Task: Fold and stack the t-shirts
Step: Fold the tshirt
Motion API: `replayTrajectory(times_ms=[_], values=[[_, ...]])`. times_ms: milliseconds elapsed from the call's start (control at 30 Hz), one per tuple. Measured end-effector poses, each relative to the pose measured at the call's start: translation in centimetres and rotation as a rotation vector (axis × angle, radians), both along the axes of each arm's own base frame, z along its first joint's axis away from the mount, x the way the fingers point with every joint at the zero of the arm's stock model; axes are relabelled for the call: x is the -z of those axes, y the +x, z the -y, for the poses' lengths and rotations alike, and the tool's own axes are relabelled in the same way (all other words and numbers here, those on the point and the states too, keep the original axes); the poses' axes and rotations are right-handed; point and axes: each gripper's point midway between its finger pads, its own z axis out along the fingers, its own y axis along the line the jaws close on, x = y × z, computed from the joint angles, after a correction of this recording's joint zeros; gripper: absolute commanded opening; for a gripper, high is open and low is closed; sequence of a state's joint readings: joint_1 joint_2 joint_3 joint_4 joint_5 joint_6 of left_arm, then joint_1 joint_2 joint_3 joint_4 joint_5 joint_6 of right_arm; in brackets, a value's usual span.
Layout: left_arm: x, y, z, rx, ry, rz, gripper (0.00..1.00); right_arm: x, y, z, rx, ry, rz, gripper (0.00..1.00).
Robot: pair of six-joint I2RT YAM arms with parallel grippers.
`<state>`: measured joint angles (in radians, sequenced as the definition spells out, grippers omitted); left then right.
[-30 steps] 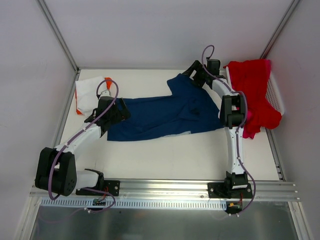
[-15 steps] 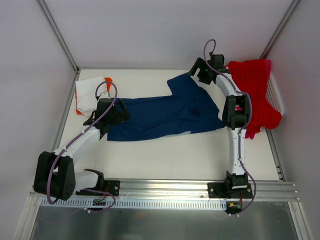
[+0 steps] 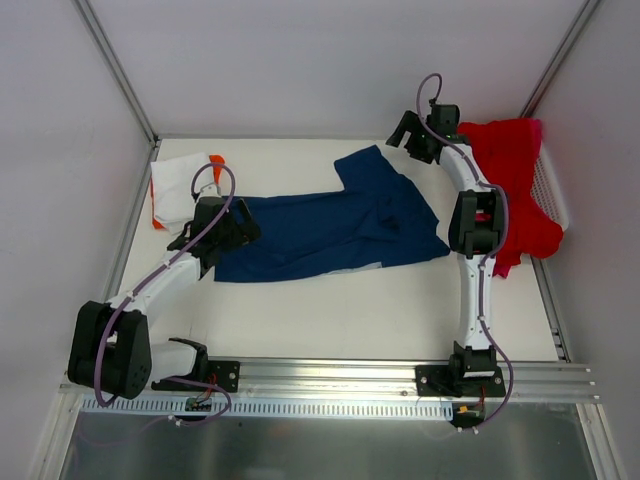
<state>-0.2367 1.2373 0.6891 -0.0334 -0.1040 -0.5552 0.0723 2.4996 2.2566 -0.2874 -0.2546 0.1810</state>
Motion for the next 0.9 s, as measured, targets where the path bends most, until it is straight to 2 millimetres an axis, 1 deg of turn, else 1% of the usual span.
replayTrajectory(times_ms=[167,333,433,567,700,800,900], values=[[0.7,0.0,0.0,-0.001,0.003,-0.019,0.99,1.4,0.5,-0.5,-0.010,0.028,-0.011,0.99],[1.1,0.2,0.1,-0.003,0.000,-0.024,0.99,4.0,0.5,-1.6,-0.014,0.102,-0.057,0.99],[1.0,0.4,0.1,-0.003,-0.002,-0.018,0.99,4.0,1.2,-2.3,-0.019,0.139,-0.038,0.99],[0.9,0.5,0.2,-0.004,-0.003,-0.014,0.99,3.9,1.2,-3.4,-0.023,0.166,-0.041,1.00],[0.9,0.5,0.2,-0.003,-0.004,-0.010,0.99,3.8,1.0,-5.4,-0.047,0.188,-0.039,0.99],[1.0,0.5,0.2,-0.003,-0.004,-0.010,0.99,3.8,0.5,-7.2,-0.074,0.197,-0.045,1.00],[1.1,0.5,0.2,-0.003,-0.003,-0.011,0.99,3.8,0.1,-8.6,-0.094,0.200,-0.049,1.00]])
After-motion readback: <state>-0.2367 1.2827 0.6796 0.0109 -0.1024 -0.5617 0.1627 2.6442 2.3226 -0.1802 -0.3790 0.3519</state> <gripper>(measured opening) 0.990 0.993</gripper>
